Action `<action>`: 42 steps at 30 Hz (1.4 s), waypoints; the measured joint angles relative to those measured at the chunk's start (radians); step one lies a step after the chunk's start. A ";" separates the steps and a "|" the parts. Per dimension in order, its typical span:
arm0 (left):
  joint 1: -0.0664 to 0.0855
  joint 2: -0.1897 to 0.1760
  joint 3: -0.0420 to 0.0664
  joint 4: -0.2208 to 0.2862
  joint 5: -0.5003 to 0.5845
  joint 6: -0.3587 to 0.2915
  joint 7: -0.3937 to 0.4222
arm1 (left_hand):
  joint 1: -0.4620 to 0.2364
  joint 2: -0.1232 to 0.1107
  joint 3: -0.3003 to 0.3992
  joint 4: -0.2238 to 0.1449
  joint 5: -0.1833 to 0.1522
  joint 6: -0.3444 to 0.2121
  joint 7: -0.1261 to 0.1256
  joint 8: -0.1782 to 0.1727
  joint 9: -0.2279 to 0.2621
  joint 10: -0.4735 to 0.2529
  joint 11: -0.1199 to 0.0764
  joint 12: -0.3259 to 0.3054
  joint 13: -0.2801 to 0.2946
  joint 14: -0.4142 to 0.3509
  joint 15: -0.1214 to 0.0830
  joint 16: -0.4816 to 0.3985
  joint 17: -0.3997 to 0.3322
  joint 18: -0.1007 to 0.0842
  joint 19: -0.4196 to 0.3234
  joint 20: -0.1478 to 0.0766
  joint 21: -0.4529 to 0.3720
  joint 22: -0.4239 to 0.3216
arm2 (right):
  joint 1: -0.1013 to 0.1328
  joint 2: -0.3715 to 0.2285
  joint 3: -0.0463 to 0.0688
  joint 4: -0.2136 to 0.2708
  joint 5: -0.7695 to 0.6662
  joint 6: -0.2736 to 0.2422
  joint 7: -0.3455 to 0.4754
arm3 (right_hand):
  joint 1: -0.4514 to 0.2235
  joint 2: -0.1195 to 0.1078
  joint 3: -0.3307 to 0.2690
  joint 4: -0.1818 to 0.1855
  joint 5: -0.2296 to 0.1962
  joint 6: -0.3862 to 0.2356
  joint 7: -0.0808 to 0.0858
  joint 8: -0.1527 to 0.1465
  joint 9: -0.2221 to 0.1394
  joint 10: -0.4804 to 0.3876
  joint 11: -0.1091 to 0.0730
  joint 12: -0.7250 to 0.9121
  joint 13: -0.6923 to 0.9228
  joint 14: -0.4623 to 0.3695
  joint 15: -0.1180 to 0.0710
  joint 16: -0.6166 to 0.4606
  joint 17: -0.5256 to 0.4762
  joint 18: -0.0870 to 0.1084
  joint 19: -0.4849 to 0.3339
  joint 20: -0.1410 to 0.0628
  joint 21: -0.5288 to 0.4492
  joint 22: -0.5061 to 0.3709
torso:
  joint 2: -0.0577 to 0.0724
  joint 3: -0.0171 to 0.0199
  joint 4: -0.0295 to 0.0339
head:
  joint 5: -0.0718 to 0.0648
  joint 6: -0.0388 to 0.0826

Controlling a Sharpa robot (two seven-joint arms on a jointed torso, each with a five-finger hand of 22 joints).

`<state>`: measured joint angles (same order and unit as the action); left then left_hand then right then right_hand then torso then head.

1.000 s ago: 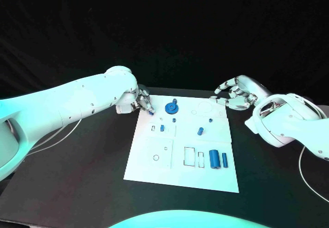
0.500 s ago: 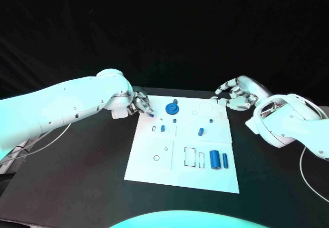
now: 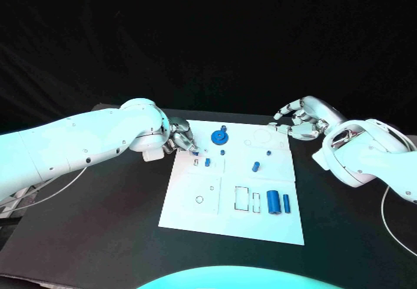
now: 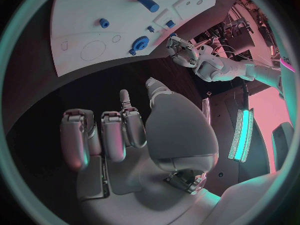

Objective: Assemble the parts on the task board

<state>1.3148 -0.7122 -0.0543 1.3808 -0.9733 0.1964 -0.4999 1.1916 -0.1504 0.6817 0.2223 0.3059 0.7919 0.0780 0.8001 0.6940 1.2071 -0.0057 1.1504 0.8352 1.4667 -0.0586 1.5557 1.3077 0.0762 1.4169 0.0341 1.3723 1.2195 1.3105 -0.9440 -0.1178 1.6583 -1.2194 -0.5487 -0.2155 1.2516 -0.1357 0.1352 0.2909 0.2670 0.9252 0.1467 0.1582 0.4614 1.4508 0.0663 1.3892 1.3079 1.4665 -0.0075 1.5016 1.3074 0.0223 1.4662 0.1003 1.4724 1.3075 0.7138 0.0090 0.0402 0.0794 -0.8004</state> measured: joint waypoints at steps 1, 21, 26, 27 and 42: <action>-0.003 0.000 -0.001 0.003 -0.004 -0.001 0.000 | 0.000 0.000 0.000 0.000 0.000 0.000 0.000 0.001 0.000 0.002 -0.002 0.000 0.001 0.000 0.000 0.000 0.000 0.000 0.000 0.000 0.001 0.000 | 0.000 0.000 0.000 0.000 0.000 0.000 0.000 | 0.000 0.000 0.000 0.000 0.000 0.000 0.000 0.000 0.000 0.000 0.000 0.000 0.000 0.000 0.000 0.000 0.000 0.000 0.000 0.000 0.000 0.000 | 0.000 -0.0001 -0.0006 | 0.000 0.000; -0.023 0.004 -0.008 0.016 -0.090 0.015 -0.001 | -0.026 -0.008 0.003 0.002 0.000 0.008 -0.007 0.023 0.007 0.023 -0.009 0.022 0.027 0.000 -0.007 0.004 0.000 0.000 0.007 -0.007 0.009 0.018 | -0.001 0.000 0.000 -0.001 0.000 0.004 0.000 | 0.000 0.000 0.000 0.000 0.000 0.000 0.000 0.000 0.001 0.000 0.000 0.000 0.000 0.000 0.000 -0.004 0.001 0.000 0.000 0.000 -0.004 0.000 | 0.002 0.0017 -0.0028 | 0.001 -0.007; -0.024 0.009 -0.009 0.015 -0.107 0.022 -0.001 | -0.034 -0.016 0.025 -0.019 -0.001 0.009 -0.009 0.024 0.008 0.028 -0.007 0.024 0.032 0.000 -0.007 0.005 0.000 0.000 0.007 -0.007 0.013 0.022 | -0.002 0.000 0.000 -0.001 0.000 0.005 0.000 | 0.000 0.000 0.000 0.000 0.000 0.000 0.000 0.000 0.001 0.000 0.000 0.000 0.000 0.000 0.000 -0.004 0.001 0.000 0.000 0.000 -0.004 0.001 | 0.002 0.0017 -0.0030 | 0.001 -0.007; -0.024 0.010 -0.009 0.015 -0.110 0.024 -0.001 | -0.035 -0.017 0.025 -0.019 -0.001 0.010 -0.009 0.024 0.008 0.029 -0.007 0.028 0.034 0.000 -0.007 0.008 0.000 0.000 0.007 -0.007 0.013 0.023 | -0.002 0.000 0.000 -0.001 0.000 0.005 0.000 | 0.000 0.000 0.000 0.000 0.000 0.000 0.000 0.000 0.001 0.000 0.000 0.000 0.000 0.000 0.000 -0.004 0.001 0.000 0.000 0.000 -0.004 0.001 | 0.002 0.0016 -0.0030 | 0.000 -0.008; -0.023 0.010 -0.010 0.024 -0.136 0.050 -0.002 | -0.047 -0.021 0.025 -0.019 -0.001 0.014 -0.012 0.031 0.014 0.034 -0.012 0.034 0.041 0.000 -0.007 0.008 0.000 0.000 0.011 -0.011 0.017 0.028 | -0.002 0.000 0.000 -0.001 0.000 0.005 0.000 | 0.000 0.000 0.000 0.000 0.000 0.000 0.000 0.004 0.001 0.000 0.000 0.000 0.000 0.000 0.000 -0.004 0.001 0.000 0.000 0.000 -0.004 0.000 | 0.002 0.0002 -0.0020 | 0.000 -0.013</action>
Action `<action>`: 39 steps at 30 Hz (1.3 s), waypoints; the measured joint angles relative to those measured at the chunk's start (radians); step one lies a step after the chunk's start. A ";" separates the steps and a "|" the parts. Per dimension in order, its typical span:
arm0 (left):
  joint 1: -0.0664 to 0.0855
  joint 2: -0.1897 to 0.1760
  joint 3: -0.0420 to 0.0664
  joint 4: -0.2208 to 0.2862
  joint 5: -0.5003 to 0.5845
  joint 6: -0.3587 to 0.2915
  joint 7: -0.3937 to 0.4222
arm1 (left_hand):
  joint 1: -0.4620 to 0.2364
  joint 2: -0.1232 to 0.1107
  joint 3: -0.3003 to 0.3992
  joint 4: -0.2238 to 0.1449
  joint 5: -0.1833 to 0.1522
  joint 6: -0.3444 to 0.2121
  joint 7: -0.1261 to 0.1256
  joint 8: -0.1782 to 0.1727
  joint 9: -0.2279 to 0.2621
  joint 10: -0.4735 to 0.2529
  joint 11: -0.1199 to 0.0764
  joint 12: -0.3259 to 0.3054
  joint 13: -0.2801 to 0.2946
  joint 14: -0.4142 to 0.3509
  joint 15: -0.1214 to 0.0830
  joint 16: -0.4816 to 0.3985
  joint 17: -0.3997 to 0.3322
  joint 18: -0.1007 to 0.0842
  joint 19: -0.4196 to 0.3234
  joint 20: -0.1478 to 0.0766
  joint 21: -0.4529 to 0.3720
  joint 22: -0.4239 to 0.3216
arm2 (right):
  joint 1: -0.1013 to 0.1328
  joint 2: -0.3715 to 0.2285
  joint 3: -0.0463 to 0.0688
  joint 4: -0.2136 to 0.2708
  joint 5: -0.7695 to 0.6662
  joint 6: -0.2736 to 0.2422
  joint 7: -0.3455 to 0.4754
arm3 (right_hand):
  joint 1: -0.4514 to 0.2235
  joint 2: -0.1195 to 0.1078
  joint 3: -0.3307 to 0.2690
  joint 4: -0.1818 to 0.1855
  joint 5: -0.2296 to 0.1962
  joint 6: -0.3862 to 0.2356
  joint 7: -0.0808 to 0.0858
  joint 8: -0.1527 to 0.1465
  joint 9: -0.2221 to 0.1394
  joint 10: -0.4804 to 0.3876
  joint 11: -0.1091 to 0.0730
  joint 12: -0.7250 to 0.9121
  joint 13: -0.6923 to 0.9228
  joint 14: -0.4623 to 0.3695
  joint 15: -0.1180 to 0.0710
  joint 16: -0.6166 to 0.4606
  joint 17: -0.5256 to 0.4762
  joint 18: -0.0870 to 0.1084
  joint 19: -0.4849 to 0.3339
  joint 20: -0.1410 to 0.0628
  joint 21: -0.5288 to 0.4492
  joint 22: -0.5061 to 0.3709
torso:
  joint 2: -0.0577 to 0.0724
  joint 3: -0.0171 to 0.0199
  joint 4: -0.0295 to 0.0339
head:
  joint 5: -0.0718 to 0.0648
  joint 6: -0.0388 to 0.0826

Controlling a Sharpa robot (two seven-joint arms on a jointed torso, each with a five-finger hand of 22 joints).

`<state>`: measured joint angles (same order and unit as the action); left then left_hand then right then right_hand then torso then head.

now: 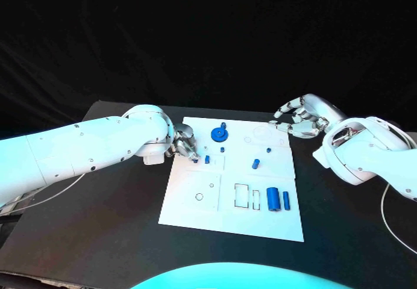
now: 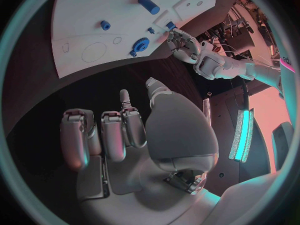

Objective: Assemble the parts on the task board

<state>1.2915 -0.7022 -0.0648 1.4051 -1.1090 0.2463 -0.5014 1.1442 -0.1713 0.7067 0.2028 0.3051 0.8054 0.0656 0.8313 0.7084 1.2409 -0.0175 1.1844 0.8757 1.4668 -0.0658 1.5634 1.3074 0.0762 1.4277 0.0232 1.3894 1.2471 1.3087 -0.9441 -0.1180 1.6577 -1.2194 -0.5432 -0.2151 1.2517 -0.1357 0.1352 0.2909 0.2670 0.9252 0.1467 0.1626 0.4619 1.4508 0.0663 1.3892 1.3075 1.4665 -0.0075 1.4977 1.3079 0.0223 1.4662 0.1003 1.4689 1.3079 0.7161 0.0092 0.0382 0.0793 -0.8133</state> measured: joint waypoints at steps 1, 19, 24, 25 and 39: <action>0.000 -0.001 0.000 0.001 -0.002 0.002 0.000 | 0.000 0.000 0.000 0.000 0.000 0.000 0.000 0.000 0.000 0.000 0.000 0.000 0.000 0.000 0.000 0.000 0.000 0.000 0.000 0.000 0.000 0.000 | 0.000 0.000 0.000 0.000 0.000 0.000 0.000 | 0.000 0.000 0.000 0.000 0.000 0.000 0.000 0.000 0.000 0.000 0.000 0.000 0.000 0.000 0.000 0.000 0.000 0.000 0.000 0.000 0.000 0.000 | 0.000 -0.0001 0.0000 | 0.000 0.000; -0.002 -0.004 0.000 0.006 -0.018 0.004 -0.004 | 0.000 0.000 0.003 0.003 -0.001 -0.001 -0.003 0.004 -0.003 0.003 0.003 0.000 0.003 0.000 0.000 0.000 0.000 0.000 0.000 0.000 0.000 0.001 | -0.001 0.000 0.000 -0.001 0.000 0.001 0.000 | 0.000 0.000 0.000 0.000 0.000 0.000 0.000 0.000 0.001 0.000 0.000 0.000 0.000 0.000 0.000 0.000 0.000 0.000 0.000 0.000 0.000 0.000 | 0.000 0.0005 0.0003 | 0.001 -0.003; -0.002 -0.002 0.000 0.004 -0.022 0.004 -0.005 | -0.002 0.005 0.003 0.003 -0.003 0.001 -0.005 0.004 -0.003 0.007 0.000 0.004 0.008 0.000 0.000 0.000 0.000 0.000 0.000 0.000 0.000 0.002 | -0.001 0.000 0.000 -0.001 0.000 0.001 0.000 | 0.000 0.000 0.000 0.000 0.000 0.000 0.000 0.000 0.001 0.000 0.000 0.000 0.000 0.000 0.000 0.000 0.000 0.000 0.000 0.000 0.000 0.000 | 0.000 0.0011 0.0000 | 0.000 -0.003; -0.002 -0.002 0.000 0.004 -0.022 0.004 -0.005 | -0.002 0.005 0.003 0.003 -0.003 0.001 -0.005 0.004 -0.003 0.007 0.000 0.004 0.008 0.000 0.000 0.000 0.000 0.000 0.000 0.000 0.000 0.002 | -0.001 0.000 0.000 -0.001 0.000 0.001 0.000 | 0.000 0.000 0.000 0.000 0.000 0.000 0.000 0.000 0.001 0.000 0.000 0.000 0.000 0.000 0.000 0.000 0.000 0.000 0.000 0.000 0.000 0.000 | 0.000 0.0011 0.0000 | 0.000 -0.004; -0.002 0.004 0.000 0.001 -0.031 0.016 -0.009 | -0.074 -0.013 0.051 -0.045 -0.004 0.008 -0.013 0.032 -0.005 0.021 -0.007 0.018 0.022 0.000 -0.014 0.004 0.000 0.000 0.007 -0.007 0.008 0.014 | -0.001 -0.002 0.000 0.000 0.000 0.001 0.000 | 0.000 0.000 0.000 0.000 0.000 0.000 0.000 0.000 0.001 0.000 0.000 0.000 0.000 0.000 0.000 0.000 0.000 0.000 0.000 0.000 0.000 0.000 | -0.001 0.0015 0.0000 | 0.000 -0.007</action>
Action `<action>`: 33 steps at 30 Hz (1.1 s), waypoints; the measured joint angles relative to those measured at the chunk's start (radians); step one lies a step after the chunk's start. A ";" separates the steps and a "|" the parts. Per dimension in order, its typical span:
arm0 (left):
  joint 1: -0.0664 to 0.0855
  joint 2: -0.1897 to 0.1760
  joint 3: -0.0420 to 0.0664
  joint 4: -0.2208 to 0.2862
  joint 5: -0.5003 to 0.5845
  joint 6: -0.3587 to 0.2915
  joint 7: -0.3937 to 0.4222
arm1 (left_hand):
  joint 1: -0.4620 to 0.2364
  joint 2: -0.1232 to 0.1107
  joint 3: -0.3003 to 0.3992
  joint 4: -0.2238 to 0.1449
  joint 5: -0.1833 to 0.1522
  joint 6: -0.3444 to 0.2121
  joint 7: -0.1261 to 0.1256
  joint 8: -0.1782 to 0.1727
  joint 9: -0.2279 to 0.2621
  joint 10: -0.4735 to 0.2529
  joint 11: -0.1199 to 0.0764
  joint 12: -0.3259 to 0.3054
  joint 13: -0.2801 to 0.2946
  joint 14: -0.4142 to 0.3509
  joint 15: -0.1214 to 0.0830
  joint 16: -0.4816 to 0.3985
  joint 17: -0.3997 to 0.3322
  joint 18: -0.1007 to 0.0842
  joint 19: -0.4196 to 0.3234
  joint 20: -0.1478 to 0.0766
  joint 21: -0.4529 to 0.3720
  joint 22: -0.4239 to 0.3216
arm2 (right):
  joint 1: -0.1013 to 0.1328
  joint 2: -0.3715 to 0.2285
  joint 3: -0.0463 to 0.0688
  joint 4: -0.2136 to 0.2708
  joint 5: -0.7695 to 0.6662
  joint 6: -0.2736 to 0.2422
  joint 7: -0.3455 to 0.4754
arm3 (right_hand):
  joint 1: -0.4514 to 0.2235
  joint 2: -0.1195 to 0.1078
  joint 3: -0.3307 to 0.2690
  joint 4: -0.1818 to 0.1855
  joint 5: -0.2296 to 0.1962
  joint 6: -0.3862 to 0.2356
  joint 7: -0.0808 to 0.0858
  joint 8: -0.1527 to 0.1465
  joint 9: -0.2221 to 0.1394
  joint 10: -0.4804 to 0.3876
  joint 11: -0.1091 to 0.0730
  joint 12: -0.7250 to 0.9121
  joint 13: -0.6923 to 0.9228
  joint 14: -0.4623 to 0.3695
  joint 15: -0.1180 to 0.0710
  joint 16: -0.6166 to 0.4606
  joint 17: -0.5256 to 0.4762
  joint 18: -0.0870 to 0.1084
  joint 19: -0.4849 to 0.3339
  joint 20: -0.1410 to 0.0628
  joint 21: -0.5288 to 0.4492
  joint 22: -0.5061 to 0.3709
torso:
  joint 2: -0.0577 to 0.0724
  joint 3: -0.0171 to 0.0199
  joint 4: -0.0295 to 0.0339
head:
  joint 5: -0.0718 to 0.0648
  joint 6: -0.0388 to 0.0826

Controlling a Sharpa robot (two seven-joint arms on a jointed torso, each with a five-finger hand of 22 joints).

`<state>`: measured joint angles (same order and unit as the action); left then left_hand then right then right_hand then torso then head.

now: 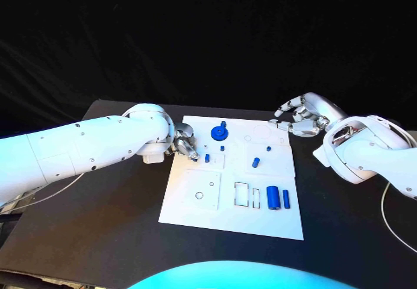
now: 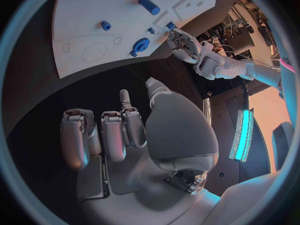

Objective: Assemble the parts on the task board

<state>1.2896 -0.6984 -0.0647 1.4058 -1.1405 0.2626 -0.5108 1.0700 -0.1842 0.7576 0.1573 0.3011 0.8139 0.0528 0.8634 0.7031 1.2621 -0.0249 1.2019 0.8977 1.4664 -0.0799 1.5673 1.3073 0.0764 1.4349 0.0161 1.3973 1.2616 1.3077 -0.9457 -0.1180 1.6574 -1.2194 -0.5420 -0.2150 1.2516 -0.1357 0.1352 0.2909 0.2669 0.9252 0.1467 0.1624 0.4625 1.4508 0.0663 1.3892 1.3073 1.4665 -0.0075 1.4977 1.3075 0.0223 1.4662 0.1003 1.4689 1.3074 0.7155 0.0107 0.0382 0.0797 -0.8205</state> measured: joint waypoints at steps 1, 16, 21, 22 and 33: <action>0.000 0.000 0.000 0.000 -0.001 0.001 -0.001 | -0.011 0.001 0.000 0.000 0.000 0.004 -0.004 0.002 -0.003 0.000 0.000 0.001 0.002 0.001 -0.001 0.000 0.000 0.000 0.000 0.000 0.000 0.002 | 0.000 0.000 0.000 0.000 0.000 0.000 0.000 | 0.000 0.000 0.000 0.000 0.000 0.000 0.000 0.000 0.000 0.000 0.000 0.000 0.000 0.000 0.000 0.000 0.000 0.000 0.000 0.000 0.000 0.000 | 0.000 0.0000 0.0000 | 0.000 0.000; 0.000 0.006 -0.001 -0.008 -0.003 0.008 -0.005 | -0.051 -0.007 -0.050 0.044 0.001 0.021 -0.021 0.010 -0.018 0.007 -0.007 0.012 0.018 -0.002 -0.003 0.000 0.000 0.000 0.007 0.000 0.007 0.013 | 0.000 -0.001 0.000 0.000 0.000 0.000 0.000 | -0.005 0.005 0.000 0.000 0.000 0.000 0.000 0.000 0.001 0.000 0.000 0.000 0.001 0.000 0.000 0.000 0.000 0.000 0.000 0.000 0.000 0.000 | 0.000 -0.0001 0.0000 | -0.002 -0.002; -0.001 0.008 -0.001 -0.012 -0.003 0.007 -0.005 | -0.060 -0.011 -0.067 0.055 0.001 0.028 -0.021 0.010 -0.022 0.011 -0.011 0.012 0.020 -0.003 -0.004 0.000 0.000 0.000 0.011 -0.003 0.007 0.016 | 0.000 -0.001 0.000 0.000 0.000 0.000 0.000 | -0.005 0.005 0.000 0.000 0.000 0.000 0.000 0.000 0.001 0.000 0.000 0.000 0.001 0.000 0.000 0.000 0.000 0.000 0.000 0.000 0.000 0.001 | 0.000 -0.0003 0.0000 | -0.002 -0.002; -0.001 0.008 -0.001 -0.013 -0.003 0.007 -0.005 | -0.060 -0.011 -0.069 0.057 0.001 0.028 -0.021 0.010 -0.022 0.011 -0.011 0.012 0.020 -0.003 -0.004 0.000 0.000 0.000 0.011 -0.003 0.007 0.017 | 0.000 -0.001 0.000 0.000 0.000 0.000 0.000 | -0.005 0.005 0.000 0.000 0.000 0.000 0.000 0.000 0.001 0.000 0.000 0.000 0.001 0.000 0.000 0.000 0.000 0.000 0.000 0.000 0.000 0.001 | 0.000 -0.0003 0.0000 | -0.002 -0.002; -0.001 0.012 -0.001 -0.023 -0.003 0.008 -0.006 | -0.077 -0.012 -0.105 0.083 0.001 0.029 -0.021 0.013 -0.028 0.013 -0.008 0.017 0.026 0.001 -0.008 0.000 0.000 0.000 0.011 -0.003 0.011 0.021 | 0.000 -0.001 0.000 0.000 0.000 0.000 0.001 | -0.005 0.005 0.000 0.000 0.000 0.000 0.000 0.000 0.001 0.000 0.000 0.000 0.001 0.000 0.000 0.000 0.000 0.000 0.000 0.000 0.000 0.001 | 0.000 -0.0004 -0.0007 | -0.002 -0.002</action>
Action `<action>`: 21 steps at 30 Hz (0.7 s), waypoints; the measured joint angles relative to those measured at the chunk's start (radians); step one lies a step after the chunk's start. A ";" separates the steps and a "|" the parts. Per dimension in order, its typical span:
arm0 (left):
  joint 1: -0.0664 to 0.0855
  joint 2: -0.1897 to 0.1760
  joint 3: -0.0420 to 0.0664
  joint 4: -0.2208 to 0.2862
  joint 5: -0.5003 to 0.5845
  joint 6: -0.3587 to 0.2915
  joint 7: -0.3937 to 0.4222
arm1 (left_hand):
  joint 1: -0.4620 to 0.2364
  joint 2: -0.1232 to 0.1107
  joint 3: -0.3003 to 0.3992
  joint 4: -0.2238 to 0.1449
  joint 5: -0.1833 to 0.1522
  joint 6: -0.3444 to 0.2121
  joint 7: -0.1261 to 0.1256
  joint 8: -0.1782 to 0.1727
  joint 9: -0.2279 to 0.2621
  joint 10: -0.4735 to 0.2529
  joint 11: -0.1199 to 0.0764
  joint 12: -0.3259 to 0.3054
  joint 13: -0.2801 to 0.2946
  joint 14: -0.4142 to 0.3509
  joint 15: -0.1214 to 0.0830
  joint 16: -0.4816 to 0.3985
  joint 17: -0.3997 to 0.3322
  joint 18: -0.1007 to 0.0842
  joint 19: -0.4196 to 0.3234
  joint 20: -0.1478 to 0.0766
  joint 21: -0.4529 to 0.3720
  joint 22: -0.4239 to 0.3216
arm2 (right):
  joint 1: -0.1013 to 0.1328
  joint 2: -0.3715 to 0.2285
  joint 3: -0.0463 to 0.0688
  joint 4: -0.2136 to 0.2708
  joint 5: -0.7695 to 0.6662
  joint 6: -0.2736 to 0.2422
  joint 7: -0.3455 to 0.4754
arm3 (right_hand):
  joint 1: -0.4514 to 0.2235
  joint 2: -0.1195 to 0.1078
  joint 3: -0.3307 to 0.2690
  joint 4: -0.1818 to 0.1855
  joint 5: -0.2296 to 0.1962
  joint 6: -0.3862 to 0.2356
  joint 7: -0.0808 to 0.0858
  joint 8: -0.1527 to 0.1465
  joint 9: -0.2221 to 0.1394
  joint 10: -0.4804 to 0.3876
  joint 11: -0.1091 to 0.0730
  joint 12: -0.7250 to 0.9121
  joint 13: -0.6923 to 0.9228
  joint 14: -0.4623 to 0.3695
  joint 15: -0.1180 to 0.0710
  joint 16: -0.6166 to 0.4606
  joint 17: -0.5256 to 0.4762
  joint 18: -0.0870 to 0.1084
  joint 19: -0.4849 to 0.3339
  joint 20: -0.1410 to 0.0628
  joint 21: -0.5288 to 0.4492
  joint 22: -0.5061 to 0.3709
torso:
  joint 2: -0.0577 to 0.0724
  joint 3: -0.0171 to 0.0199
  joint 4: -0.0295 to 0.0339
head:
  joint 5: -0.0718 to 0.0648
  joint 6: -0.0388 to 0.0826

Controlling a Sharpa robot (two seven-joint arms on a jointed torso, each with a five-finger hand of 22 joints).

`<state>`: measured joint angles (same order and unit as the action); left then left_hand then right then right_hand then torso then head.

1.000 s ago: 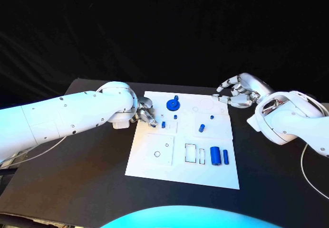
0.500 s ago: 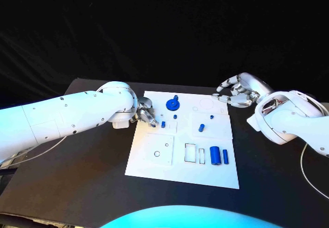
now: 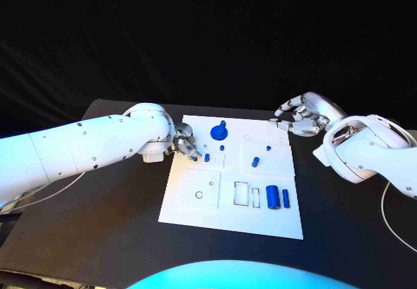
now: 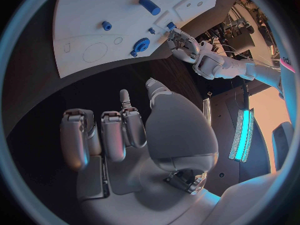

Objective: Assemble the parts on the task board

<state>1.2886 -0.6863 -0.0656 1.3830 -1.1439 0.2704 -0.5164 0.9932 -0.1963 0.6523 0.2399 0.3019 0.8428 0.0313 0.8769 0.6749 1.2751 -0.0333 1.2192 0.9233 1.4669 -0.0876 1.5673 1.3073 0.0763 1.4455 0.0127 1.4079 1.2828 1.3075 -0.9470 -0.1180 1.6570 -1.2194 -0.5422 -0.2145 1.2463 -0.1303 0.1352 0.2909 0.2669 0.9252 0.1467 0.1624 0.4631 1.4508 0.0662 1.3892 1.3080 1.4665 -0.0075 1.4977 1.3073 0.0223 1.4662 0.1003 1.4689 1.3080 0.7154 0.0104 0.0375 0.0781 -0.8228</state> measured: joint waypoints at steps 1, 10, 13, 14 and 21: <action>0.000 0.000 0.000 -0.001 0.000 0.000 0.000 | 0.000 0.000 0.000 0.000 0.000 0.001 -0.001 0.000 0.000 0.001 0.001 0.000 0.000 0.000 0.000 0.000 0.000 0.000 0.000 0.000 0.000 0.000 | 0.000 0.000 0.000 0.000 0.000 0.000 0.000 | 0.000 0.000 0.000 0.000 0.000 0.000 0.000 0.000 0.000 0.000 0.000 0.000 0.000 0.000 0.000 0.000 0.000 0.000 0.000 0.000 0.000 0.000 | 0.000 0.0000 0.0000 | 0.000 0.000; 0.000 0.002 0.000 -0.003 0.000 0.002 0.000 | -0.016 -0.016 -0.060 0.027 0.000 0.005 0.002 0.000 -0.008 0.005 -0.002 0.000 0.004 0.000 0.000 0.000 0.000 0.000 0.000 0.000 0.000 0.004 | 0.000 -0.001 0.000 0.000 0.000 0.000 0.000 | 0.000 0.000 0.000 0.000 0.000 0.000 0.000 0.000 0.000 0.000 0.000 0.000 0.000 0.000 0.000 0.000 0.001 0.000 0.000 0.000 0.000 0.000 | 0.000 0.0000 0.0006 | -0.001 -0.001; 0.000 0.002 0.000 -0.003 0.000 0.002 0.000 | -0.018 -0.016 -0.085 0.040 0.000 0.005 0.002 0.000 -0.011 0.005 -0.002 0.000 0.005 0.000 0.000 0.000 0.000 0.000 0.000 0.000 0.000 0.004 | 0.000 -0.001 0.000 0.000 0.000 0.000 0.001 | 0.000 0.000 0.000 0.000 0.000 0.000 0.000 0.000 0.000 0.000 0.000 0.000 0.000 0.000 0.000 0.000 0.001 0.000 0.000 0.000 0.000 0.000 | 0.000 0.0000 0.0007 | -0.002 -0.002; 0.000 0.001 0.000 -0.003 0.000 0.002 0.000 | -0.021 -0.013 -0.090 0.043 0.000 0.005 0.002 0.000 -0.012 0.005 -0.002 0.000 0.005 0.000 0.000 0.000 0.000 0.000 0.000 0.000 0.000 0.004 | 0.000 -0.001 0.000 0.000 0.000 0.000 0.001 | 0.000 0.000 0.000 0.000 0.000 0.000 0.000 0.000 0.000 0.000 0.000 0.000 0.000 0.000 0.000 0.000 0.001 0.000 0.000 0.000 0.000 0.000 | 0.000 0.0000 0.0007 | -0.002 -0.002; -0.002 -0.004 0.004 -0.001 0.001 -0.002 0.001 | -0.071 -0.003 -0.170 0.054 -0.002 0.005 0.002 0.000 -0.022 0.005 -0.002 0.000 0.005 0.000 0.000 0.000 0.000 0.000 0.000 0.000 0.000 0.005 | 0.000 -0.001 0.000 0.000 0.000 0.000 0.001 | -0.004 -0.004 0.000 0.000 0.000 0.000 0.000 0.000 0.000 0.000 0.000 0.000 0.000 0.000 0.000 0.000 0.001 0.000 0.000 0.000 0.000 0.000 | 0.000 -0.0003 0.0006 | -0.002 -0.001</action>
<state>1.2865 -0.6906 -0.0620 1.3821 -1.1431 0.2681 -0.5156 0.9225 -0.1998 0.4821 0.2935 0.3002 0.8473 0.0334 0.8773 0.6525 1.2798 -0.0356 1.2192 0.9279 1.4669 -0.0875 1.5673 1.3073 0.0763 1.4455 0.0127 1.4078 1.2877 1.3074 -0.9482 -0.1181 1.6571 -1.2194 -0.5422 -0.2136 1.2424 -0.1343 0.1352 0.2909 0.2669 0.9252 0.1467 0.1624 0.4629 1.4508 0.0662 1.3892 1.3077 1.4665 -0.0075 1.4977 1.3080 0.0223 1.4662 0.1003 1.4689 1.3077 0.7152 0.0101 0.0381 0.0765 -0.8240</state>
